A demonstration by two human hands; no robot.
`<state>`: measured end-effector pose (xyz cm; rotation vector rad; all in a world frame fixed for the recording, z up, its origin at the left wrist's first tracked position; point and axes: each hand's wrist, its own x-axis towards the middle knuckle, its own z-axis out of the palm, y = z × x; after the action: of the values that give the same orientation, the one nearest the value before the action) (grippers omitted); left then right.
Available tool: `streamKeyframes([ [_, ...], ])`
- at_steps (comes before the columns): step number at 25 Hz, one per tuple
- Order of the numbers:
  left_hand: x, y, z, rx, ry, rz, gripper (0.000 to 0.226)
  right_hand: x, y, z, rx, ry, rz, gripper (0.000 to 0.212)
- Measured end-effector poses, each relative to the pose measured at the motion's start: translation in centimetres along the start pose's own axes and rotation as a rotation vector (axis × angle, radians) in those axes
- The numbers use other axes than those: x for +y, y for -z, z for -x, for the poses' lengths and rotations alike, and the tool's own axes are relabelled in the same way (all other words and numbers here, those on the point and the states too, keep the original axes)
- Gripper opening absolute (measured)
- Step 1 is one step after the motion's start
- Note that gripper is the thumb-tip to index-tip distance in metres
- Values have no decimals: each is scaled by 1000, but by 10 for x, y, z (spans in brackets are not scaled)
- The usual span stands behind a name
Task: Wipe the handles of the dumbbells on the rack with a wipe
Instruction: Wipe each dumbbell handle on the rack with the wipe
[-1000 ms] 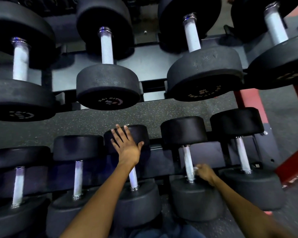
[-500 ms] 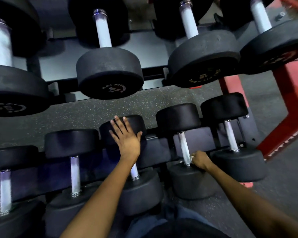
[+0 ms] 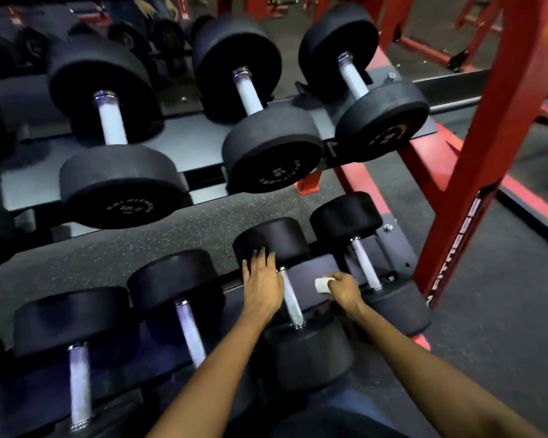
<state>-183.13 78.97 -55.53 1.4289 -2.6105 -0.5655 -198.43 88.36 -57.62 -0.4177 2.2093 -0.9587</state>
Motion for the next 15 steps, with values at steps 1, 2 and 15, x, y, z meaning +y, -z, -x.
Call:
streamKeyframes([
  [1, 13, -5, -6, 22, 31, 2, 55, -1, 10, -7, -13, 29, 10, 21],
  [2, 26, -8, -12, 47, 74, 6, 57, -2, 20, -17, -34, 55, 21, 23],
  [15, 93, -27, -66, -16, 262, -229, 66, 45, 135, -124, 101, -21, 45, 29],
])
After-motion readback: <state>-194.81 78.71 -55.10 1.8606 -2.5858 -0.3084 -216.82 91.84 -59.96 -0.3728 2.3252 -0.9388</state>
